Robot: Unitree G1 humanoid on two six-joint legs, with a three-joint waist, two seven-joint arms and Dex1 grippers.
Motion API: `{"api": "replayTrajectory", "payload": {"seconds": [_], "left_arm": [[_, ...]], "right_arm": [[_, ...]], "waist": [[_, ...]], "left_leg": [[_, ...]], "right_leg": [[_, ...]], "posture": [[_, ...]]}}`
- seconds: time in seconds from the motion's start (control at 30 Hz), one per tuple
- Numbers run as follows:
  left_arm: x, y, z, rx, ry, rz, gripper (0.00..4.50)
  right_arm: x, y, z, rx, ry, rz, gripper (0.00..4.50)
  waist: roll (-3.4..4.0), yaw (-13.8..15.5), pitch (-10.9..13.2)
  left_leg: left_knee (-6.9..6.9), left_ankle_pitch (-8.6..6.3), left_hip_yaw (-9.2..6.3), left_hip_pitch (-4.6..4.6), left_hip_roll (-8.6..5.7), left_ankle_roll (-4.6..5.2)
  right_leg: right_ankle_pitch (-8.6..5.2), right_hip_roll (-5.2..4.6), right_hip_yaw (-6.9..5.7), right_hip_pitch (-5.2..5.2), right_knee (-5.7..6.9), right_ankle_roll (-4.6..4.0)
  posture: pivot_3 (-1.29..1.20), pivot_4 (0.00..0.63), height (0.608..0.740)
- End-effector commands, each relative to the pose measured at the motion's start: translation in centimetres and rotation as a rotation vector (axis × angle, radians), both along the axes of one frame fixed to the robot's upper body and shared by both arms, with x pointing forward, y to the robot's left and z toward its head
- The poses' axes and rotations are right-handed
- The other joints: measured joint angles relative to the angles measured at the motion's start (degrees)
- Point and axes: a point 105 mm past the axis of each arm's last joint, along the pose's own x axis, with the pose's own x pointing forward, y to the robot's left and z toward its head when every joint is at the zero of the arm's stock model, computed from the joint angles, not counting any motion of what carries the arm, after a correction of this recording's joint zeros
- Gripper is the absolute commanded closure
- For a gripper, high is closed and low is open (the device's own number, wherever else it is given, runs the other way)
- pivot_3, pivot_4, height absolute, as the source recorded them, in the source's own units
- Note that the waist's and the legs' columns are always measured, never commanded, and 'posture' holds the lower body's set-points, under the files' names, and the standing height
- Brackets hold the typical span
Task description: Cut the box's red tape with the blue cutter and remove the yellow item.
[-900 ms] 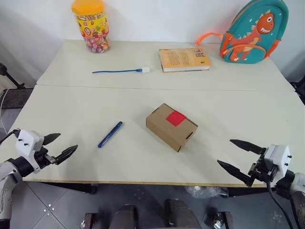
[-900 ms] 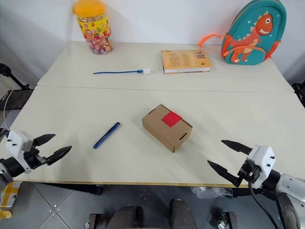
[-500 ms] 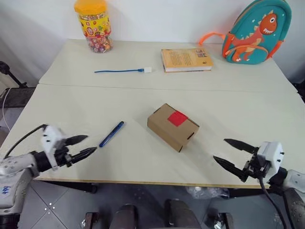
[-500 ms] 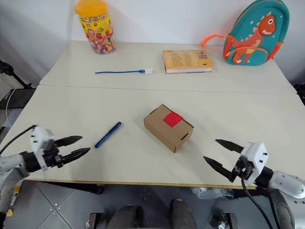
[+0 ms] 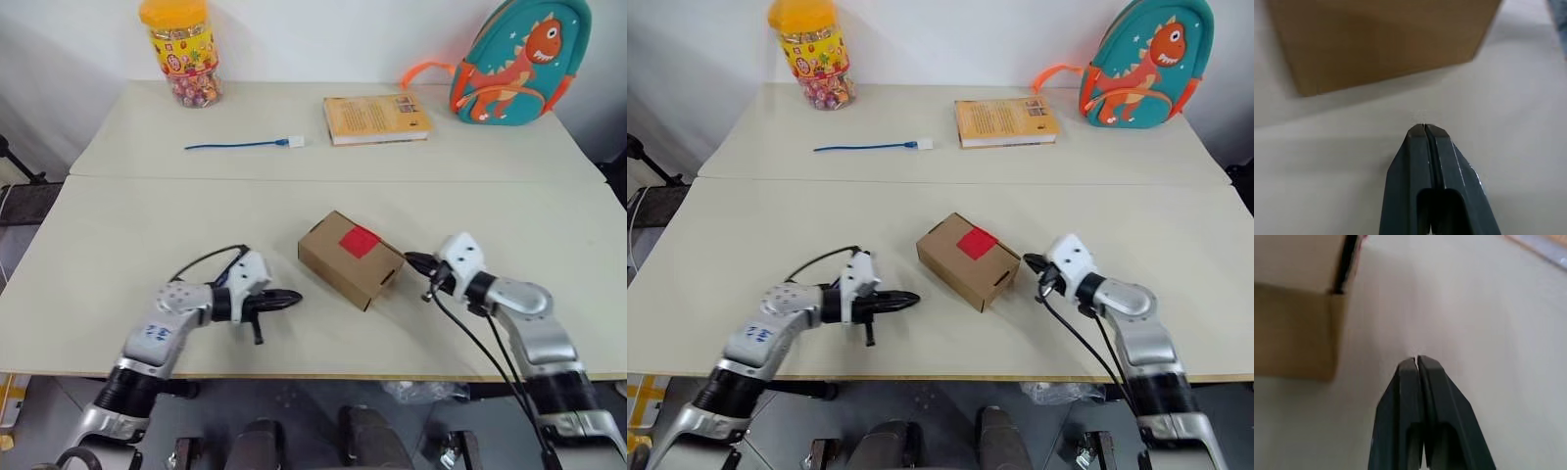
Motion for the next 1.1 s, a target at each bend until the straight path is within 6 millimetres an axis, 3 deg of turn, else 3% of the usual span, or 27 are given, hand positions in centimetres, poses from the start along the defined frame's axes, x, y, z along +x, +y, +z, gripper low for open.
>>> {"api": "replayTrajectory", "payload": {"seconds": [0.03, 0.17, 0.33, 0.77, 0.93, 1.03, 1.1], "left_arm": [[0.5, -1.4, 1.0, -0.012, -0.059, -0.021, 4.50], [0.7, -4.5, 1.1, -0.022, -0.099, -0.087, 4.50], [0.4, -5.4, 0.9, -0.017, -0.105, -0.123, 4.50], [-0.3, -7.5, 0.0, -0.049, -0.075, -0.153, 4.50], [-0.7, -6.5, -0.4, -0.020, -0.063, -0.166, 4.50], [-1.4, -4.8, -0.4, 0.006, -0.055, -0.168, 4.50], [-1.7, -2.1, 0.7, -0.028, -0.046, -0.089, 4.13]], "right_arm": [[0.7, 0.7, 0.7, -0.002, -0.026, 0.079, 4.48], [0.7, 1.2, 0.5, 0.031, 0.026, 0.224, 4.48], [-1.0, 0.5, 0.1, 0.025, 0.086, 0.319, 4.48], [-3.1, -2.3, -0.3, -0.028, 0.127, 0.260, 4.48], [-3.0, -3.9, -0.4, -0.047, 0.129, 0.191, 4.48], [-3.3, -5.1, -0.1, -0.070, 0.103, 0.159, 4.48], [-4.3, -6.1, 1.6, 0.028, 0.083, 0.162, 4.32]], "waist": [[0.00, 0.0, 0.0], [0.00, 0.0, 0.0], [0.01, 0.1, 0.0], [0.01, 0.1, 0.0], [0.01, 0.1, 0.0], [0.01, 0.1, 0.0], [0.02, 0.0, 0.0]], "left_leg": [[0.03, -0.02, 0.01, 0.00, 0.03, 0.03], [0.23, -0.19, 0.07, 0.01, 0.02, 0.32], [0.37, -0.21, 0.07, -0.01, 0.13, 0.22], [0.46, -0.26, 0.11, 0.02, 0.11, 0.31], [0.47, -0.26, 0.12, 0.04, 0.10, 0.31], [0.46, -0.26, 0.12, 0.05, 0.11, 0.31], [0.44, -0.28, 0.12, 0.06, 0.12, 0.35]], "right_leg": [[0.01, 0.00, 0.02, 0.01, -0.01, 0.02], [0.06, 0.16, 0.07, 0.07, -0.01, 0.11], [0.07, 0.11, 0.14, 0.08, 0.02, 0.13], [0.07, 0.02, 0.16, 0.10, 0.00, 0.13], [0.07, 0.02, 0.18, 0.10, -0.01, 0.14], [0.07, 0.02, 0.19, 0.10, -0.01, 0.13], [0.07, 0.00, 0.20, 0.09, -0.04, 0.13]], "posture": [[0.00, 0.150, 0.740], [0.00, 0.150, 0.740], [0.00, 0.150, 0.740], [0.00, 0.150, 0.740], [0.00, 0.150, 0.740], [0.00, 0.150, 0.740], [0.00, 0.150, 0.740]]}}
